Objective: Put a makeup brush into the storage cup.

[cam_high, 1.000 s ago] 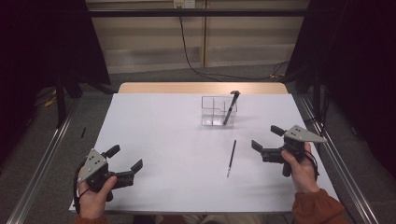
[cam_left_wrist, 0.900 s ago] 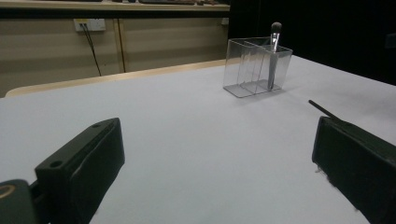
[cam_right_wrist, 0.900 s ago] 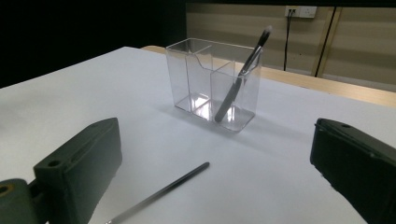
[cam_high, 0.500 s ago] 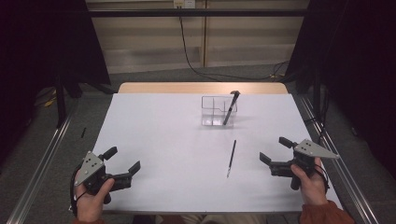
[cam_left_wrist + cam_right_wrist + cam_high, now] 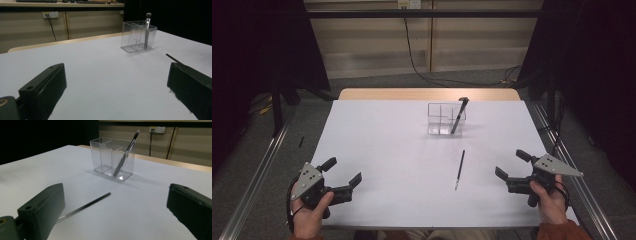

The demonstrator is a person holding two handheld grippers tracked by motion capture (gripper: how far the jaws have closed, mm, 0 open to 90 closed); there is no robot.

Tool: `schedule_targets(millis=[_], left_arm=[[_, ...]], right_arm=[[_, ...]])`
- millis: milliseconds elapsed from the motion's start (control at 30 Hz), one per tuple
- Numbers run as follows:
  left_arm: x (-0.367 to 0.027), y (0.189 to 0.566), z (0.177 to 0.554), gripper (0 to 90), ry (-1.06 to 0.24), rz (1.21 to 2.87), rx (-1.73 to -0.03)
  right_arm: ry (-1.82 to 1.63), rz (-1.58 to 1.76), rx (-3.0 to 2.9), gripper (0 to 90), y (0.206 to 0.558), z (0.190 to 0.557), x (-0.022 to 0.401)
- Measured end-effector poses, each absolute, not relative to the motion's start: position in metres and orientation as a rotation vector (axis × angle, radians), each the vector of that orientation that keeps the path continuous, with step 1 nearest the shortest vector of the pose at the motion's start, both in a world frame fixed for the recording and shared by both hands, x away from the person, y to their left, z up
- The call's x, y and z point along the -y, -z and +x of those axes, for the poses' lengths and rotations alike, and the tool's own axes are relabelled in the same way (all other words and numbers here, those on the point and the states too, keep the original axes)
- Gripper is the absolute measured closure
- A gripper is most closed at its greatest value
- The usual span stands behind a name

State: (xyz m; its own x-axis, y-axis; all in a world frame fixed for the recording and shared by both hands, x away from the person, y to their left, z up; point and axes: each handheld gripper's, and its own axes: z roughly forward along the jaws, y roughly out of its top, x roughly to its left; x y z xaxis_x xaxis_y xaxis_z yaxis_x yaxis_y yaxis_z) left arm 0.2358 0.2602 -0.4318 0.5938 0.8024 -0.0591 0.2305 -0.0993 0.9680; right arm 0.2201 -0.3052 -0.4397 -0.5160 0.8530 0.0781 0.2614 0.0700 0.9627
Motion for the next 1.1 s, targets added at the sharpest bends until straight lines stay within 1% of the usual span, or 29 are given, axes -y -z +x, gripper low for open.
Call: schedule_targets(millis=[600, 1100], left_arm=[[-0.258, 0.433, 0.240, 2.4, -0.594, 1.652, -0.870], [-0.258, 0.433, 0.239, 2.4, -0.599, 1.655, -0.868]], right_arm=[[-1.486, 1.083, -1.849, 0.6, 0.436, 0.224, 0.297], [-1.498, 1.047, -1.887, 0.7, 0.428, 0.248, 0.278]])
